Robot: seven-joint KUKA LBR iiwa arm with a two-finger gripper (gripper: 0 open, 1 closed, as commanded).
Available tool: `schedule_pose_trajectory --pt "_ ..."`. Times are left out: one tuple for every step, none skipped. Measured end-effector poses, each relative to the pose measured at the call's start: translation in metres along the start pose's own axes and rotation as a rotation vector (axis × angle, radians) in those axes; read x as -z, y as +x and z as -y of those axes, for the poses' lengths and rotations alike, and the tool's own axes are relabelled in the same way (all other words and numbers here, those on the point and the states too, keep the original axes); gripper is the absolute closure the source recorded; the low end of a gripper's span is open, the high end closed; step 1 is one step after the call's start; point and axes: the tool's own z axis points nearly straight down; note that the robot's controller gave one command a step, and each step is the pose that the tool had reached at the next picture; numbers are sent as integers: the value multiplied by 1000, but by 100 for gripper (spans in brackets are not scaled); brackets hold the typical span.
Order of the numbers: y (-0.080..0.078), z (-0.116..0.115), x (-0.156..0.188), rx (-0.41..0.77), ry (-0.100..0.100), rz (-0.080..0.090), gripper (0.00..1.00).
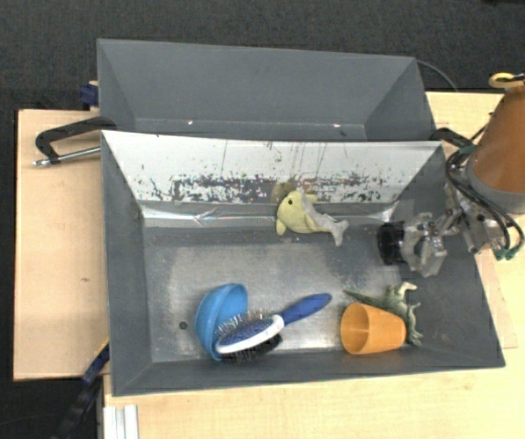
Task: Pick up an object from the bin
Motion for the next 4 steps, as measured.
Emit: schedule_pose_trajectory --pt "1 -1 -5 0 -4 -7 0" --pt "23 -61 -63 -477 -4 -9 0" --pt "26 -68 -75 -498 2 20 0" --pt "26 -77 -79 -509 3 28 0"
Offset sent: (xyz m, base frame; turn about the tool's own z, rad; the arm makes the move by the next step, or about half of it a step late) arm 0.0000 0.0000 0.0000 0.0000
